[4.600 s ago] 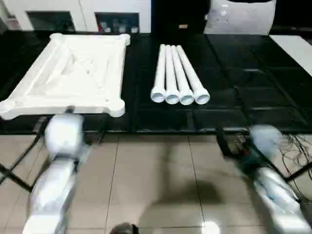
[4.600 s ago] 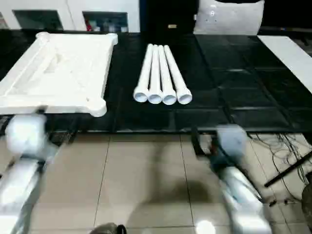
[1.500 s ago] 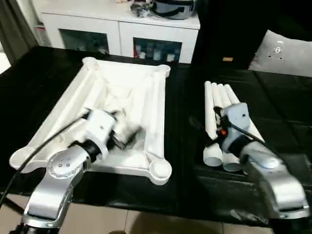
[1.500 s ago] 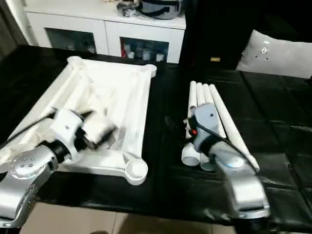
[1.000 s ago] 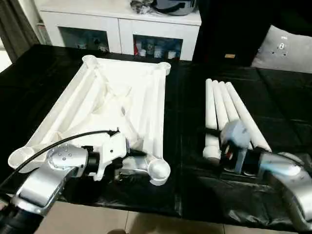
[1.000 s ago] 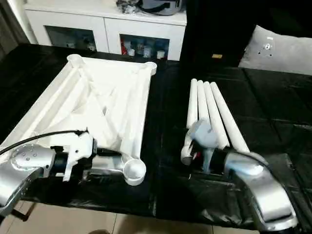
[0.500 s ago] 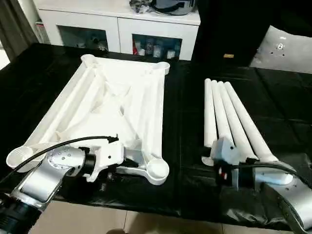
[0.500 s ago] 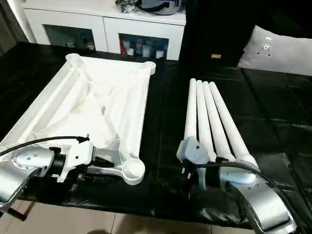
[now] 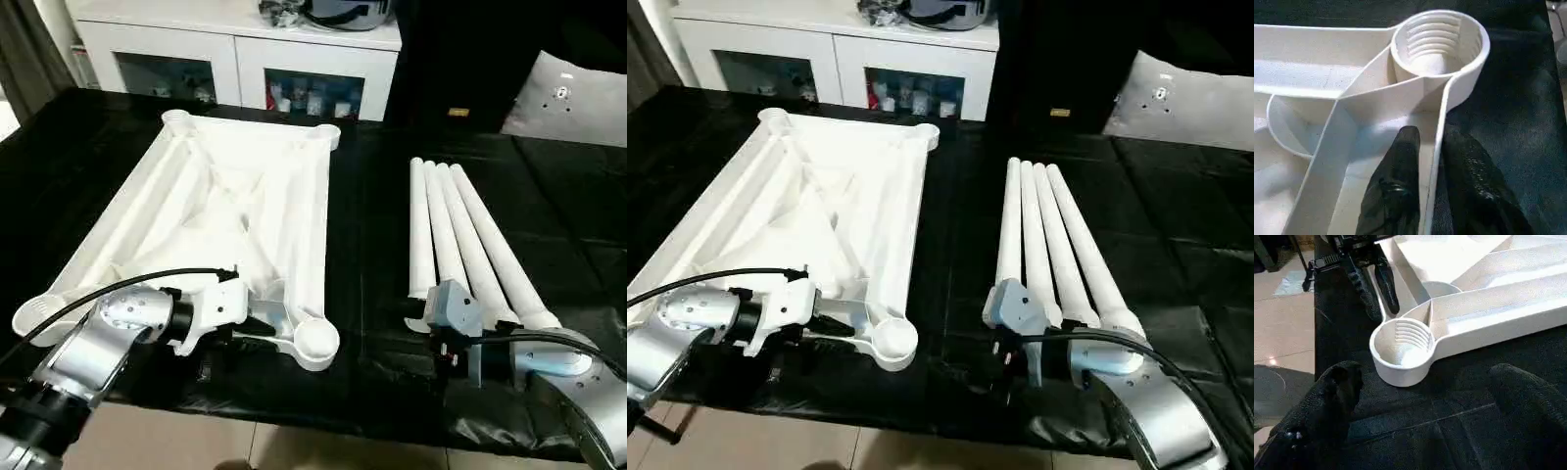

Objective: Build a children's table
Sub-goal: Move table base

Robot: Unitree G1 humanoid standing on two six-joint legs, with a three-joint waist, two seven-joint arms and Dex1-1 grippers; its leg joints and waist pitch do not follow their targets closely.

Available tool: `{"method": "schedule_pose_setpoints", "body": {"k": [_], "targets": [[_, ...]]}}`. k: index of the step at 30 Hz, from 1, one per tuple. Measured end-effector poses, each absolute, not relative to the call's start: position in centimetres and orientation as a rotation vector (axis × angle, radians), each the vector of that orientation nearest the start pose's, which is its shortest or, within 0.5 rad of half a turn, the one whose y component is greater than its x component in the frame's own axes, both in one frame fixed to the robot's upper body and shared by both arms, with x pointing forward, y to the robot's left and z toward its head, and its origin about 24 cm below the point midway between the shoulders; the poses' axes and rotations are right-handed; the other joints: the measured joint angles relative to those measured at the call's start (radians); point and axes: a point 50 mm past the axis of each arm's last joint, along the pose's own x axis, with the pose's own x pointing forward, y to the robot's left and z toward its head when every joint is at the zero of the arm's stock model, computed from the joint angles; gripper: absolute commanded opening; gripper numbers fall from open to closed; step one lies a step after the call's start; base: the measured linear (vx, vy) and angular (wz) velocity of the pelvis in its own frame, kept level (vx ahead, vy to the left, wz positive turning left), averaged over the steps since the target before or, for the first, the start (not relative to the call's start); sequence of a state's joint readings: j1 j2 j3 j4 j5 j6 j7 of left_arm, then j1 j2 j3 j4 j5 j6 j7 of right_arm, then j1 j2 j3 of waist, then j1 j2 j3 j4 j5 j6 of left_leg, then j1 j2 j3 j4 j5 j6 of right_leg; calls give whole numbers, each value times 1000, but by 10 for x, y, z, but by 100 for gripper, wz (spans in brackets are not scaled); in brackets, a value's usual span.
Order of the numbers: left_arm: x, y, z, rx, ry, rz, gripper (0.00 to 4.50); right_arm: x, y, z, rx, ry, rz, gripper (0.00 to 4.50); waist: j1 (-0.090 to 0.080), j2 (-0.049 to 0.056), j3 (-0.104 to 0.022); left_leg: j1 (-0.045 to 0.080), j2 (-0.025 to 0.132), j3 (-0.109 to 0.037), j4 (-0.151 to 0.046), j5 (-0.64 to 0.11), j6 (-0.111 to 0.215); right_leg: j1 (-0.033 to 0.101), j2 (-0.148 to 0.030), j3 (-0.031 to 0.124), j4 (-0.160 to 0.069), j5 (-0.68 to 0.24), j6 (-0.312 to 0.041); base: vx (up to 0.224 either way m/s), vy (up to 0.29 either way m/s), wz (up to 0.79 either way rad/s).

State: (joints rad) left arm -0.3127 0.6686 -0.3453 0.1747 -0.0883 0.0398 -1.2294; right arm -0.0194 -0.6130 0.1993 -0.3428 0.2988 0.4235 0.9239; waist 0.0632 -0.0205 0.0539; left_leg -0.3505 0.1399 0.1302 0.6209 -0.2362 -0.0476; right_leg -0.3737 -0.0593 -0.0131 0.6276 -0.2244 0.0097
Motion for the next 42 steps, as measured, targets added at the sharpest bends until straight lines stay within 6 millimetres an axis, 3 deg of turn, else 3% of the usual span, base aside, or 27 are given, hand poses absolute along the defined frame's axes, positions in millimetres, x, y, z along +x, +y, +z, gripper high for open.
{"method": "schedule_pose_setpoints", "body": {"k": [4,8,21,26,31,32,34,37,42], "targets": [[261,177,57,585,419,-1429,25,214,-152,76,-238,330,1181,450,-1,0,0,0,0,0,0,0,0,0,0,0,0,0,-1,0,0,0],[261,175,56,579,416,-1436,4,214,-152,76,-235,329,1175,450,-13,0,0,0,1,3,-1,0,0,0,0,1,0,0,-1,0,0,0],[270,160,55,557,408,-1392,4,218,-147,78,-221,301,1140,450,-2,3,-2,1,5,12,-4,1,-1,0,-1,1,0,-1,-3,0,0,0],[272,147,54,530,377,-1384,4,234,-142,76,-228,263,999,450,0,7,-2,0,6,14,-4,1,-1,-3,-1,1,0,-1,-3,0,0,0],[272,142,53,545,363,-1384,4,240,-136,78,-213,241,924,450,14,10,-3,-1,6,15,-4,1,-1,-4,-1,1,0,-2,-4,0,0,0],[273,141,53,549,359,-1376,29,243,-135,77,-196,243,882,450,14,10,-3,-1,6,15,-4,1,-1,-4,-1,1,0,-2,-4,0,0,0],[273,139,53,553,352,-1355,29,253,-135,77,-144,245,788,450,14,9,-3,-1,6,15,-4,2,-2,-5,-1,1,1,-2,-4,0,0,0],[271,132,58,502,300,-1333,64,268,-139,82,-105,232,658,450,15,7,-1,-2,7,15,-4,3,-4,-7,-1,1,2,-2,-4,0,0,0],[267,120,75,426,191,-1290,101,293,-147,101,-198,194,392,450,17,7,-1,-3,8,15,-7,5,-8,-9,1,0,3,-2,-4,0,0,0]]}}
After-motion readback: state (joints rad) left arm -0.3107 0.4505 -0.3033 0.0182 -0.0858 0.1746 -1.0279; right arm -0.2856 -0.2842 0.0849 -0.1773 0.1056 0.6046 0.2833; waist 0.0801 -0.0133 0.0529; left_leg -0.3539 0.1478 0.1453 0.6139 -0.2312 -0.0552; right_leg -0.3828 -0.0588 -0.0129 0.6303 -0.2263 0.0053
